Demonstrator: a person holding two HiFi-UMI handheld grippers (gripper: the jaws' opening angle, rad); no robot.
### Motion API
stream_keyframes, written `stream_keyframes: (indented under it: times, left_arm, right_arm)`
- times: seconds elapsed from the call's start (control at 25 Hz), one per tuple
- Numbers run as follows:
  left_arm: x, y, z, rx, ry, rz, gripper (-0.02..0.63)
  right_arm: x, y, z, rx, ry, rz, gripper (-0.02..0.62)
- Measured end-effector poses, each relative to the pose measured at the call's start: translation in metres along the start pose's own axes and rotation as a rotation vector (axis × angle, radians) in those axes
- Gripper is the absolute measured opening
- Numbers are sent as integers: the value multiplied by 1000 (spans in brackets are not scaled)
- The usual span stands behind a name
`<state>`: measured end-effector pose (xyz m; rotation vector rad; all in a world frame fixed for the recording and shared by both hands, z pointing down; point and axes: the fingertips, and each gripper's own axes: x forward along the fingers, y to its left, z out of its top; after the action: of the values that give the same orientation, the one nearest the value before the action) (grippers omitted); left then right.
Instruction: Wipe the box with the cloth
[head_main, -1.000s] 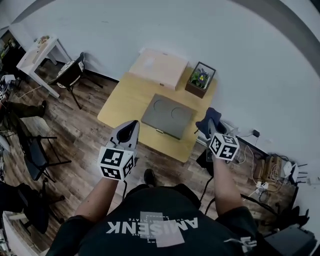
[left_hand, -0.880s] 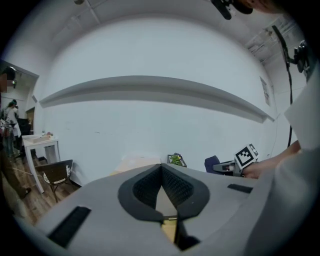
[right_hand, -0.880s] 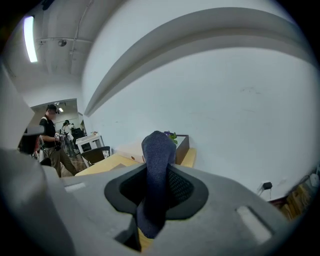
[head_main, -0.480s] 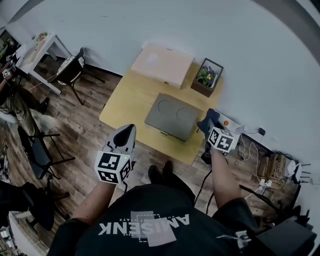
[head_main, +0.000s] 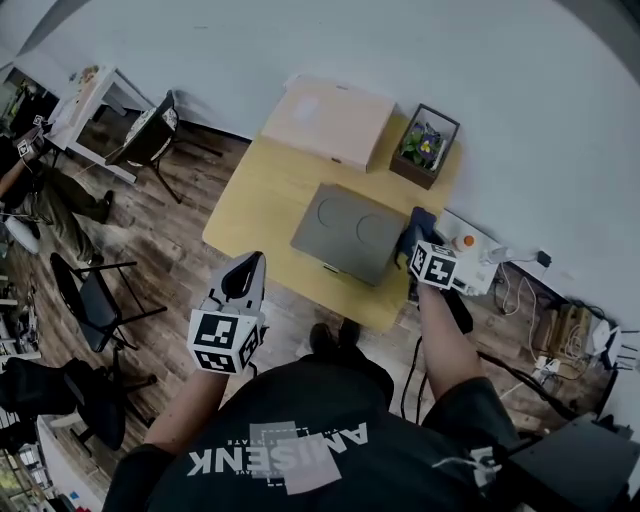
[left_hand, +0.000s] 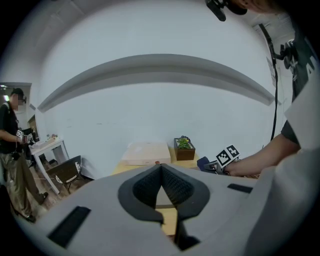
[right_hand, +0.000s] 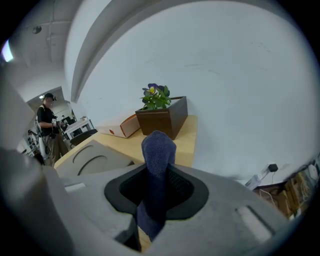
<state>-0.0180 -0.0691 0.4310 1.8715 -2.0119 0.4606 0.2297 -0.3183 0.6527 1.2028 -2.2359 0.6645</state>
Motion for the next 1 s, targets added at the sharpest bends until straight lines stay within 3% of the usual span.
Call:
stream_keyframes:
  times: [0.16,0.32,0.76,1.0]
  left_arm:
    - [6,-1,-8,-21,26,22,-2]
    - [9,-7,-4,18,28,36,-2]
    - [30,-3,-17,37,57,18,-3]
    - [34,14,-21,46,44,-48,-3]
  right_arm:
    - [10,12,-5,-60,31,45,86]
    - [11,29,-13,-123,56,90,86]
    - [7,37,-19,-107,46,183,84]
    - [-1,45,-31,-141,84,208,84]
